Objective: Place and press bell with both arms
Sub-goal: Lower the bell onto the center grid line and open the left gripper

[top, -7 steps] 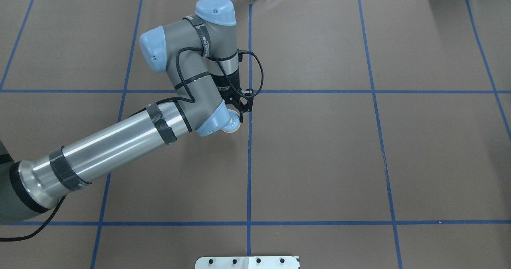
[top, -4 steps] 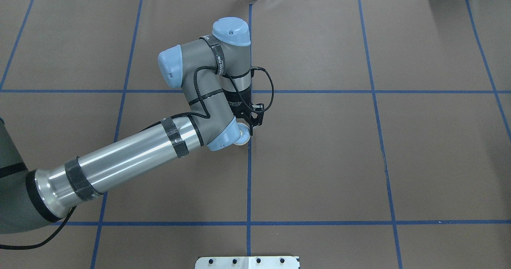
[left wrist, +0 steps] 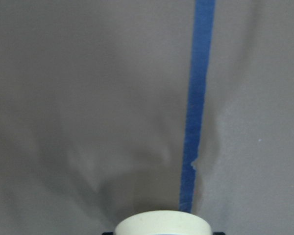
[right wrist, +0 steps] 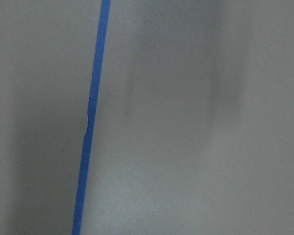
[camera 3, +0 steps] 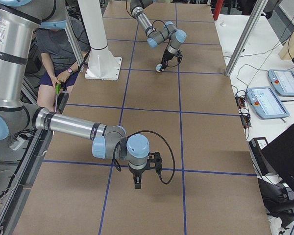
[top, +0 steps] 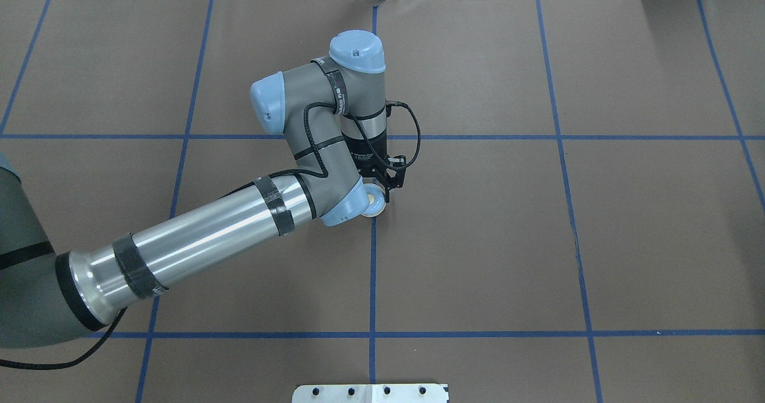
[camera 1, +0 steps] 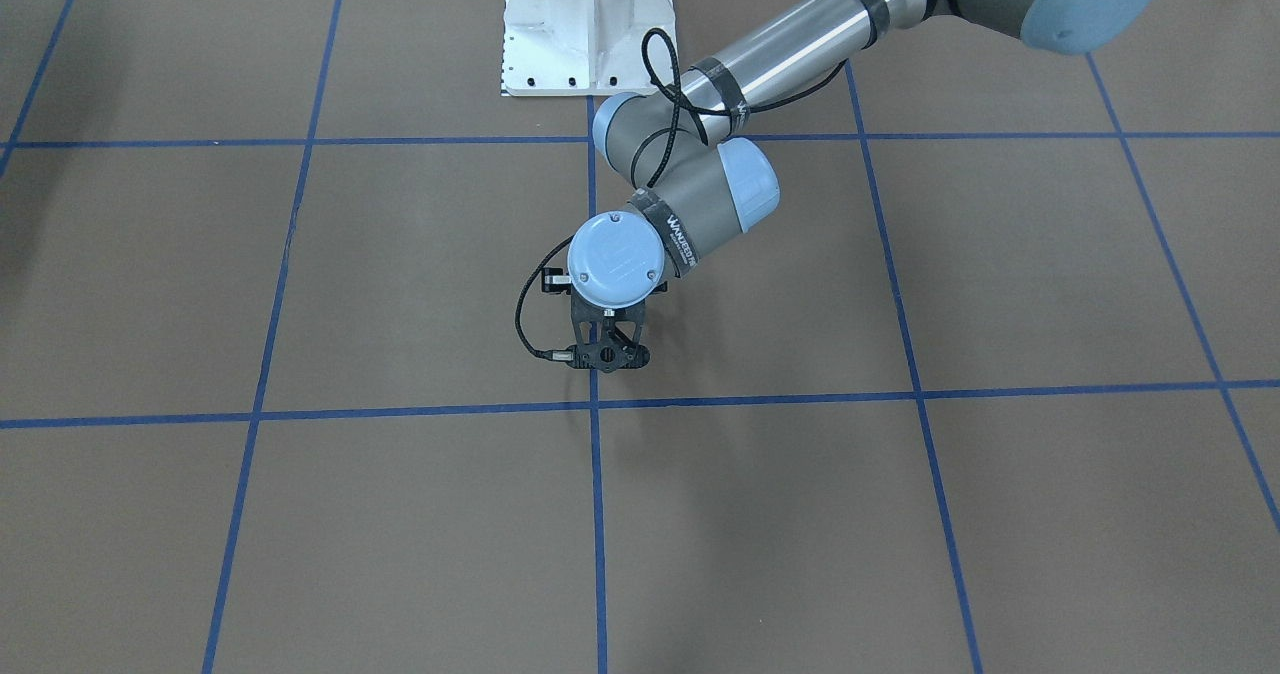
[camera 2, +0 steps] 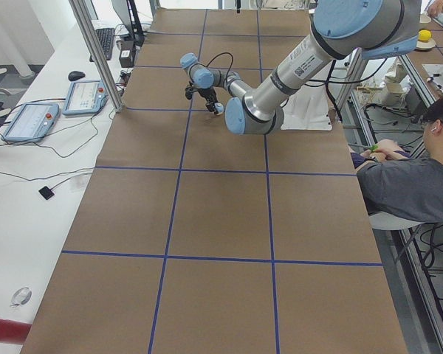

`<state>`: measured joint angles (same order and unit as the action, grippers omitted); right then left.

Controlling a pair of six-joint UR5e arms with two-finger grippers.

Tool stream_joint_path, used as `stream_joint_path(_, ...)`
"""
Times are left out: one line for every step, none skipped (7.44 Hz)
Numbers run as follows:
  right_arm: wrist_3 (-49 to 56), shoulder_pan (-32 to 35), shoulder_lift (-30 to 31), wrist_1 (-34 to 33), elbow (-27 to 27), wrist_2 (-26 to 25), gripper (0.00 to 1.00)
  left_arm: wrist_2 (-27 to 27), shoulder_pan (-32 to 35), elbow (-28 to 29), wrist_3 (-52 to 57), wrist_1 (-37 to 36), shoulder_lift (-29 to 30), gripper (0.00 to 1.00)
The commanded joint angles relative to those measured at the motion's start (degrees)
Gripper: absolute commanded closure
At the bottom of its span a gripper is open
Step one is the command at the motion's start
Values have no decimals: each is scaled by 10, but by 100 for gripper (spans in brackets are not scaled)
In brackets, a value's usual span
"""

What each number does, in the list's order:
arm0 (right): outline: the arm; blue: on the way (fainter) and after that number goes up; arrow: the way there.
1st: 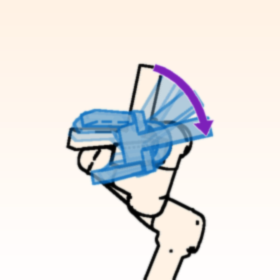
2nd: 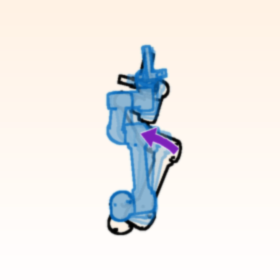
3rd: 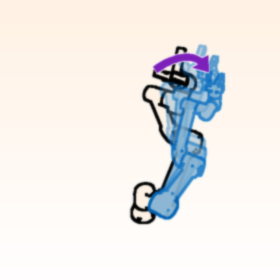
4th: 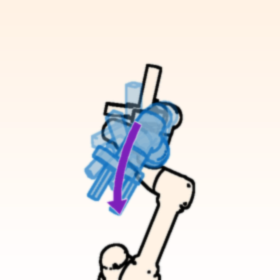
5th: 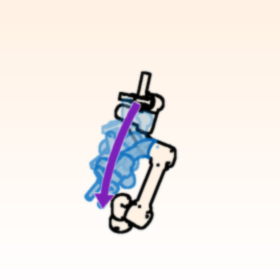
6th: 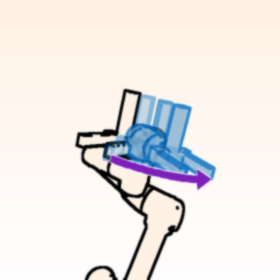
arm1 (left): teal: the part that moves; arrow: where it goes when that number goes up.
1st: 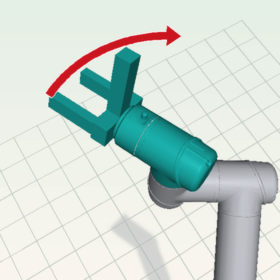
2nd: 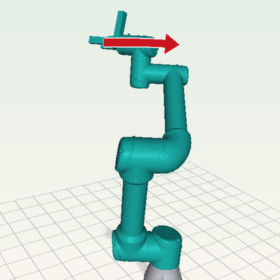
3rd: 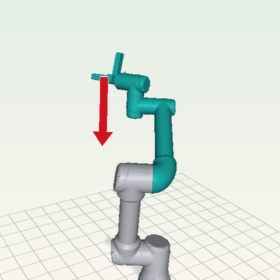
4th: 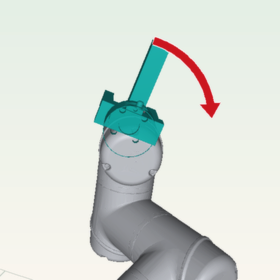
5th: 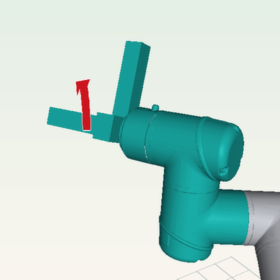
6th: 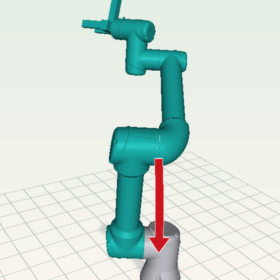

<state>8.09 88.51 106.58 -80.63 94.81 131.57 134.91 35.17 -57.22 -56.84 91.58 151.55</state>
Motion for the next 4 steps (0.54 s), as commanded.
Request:
stream_joint_path(0, 0, 0, 0, 0, 0, 0, 1, -1, 2, -5, 3, 3, 16)
stream_joint_path(-1, 0, 0, -1, 0, 0, 0, 0, -1, 2, -5, 4, 3, 8)
stream_joint_path(0, 0, 0, 0, 0, 0, 0, 0, -2, 2, -5, 4, 3, 8)
stream_joint_path(-1, 0, 0, 0, 0, 0, 0, 1, -2, -1, -5, 4, 4, 4)
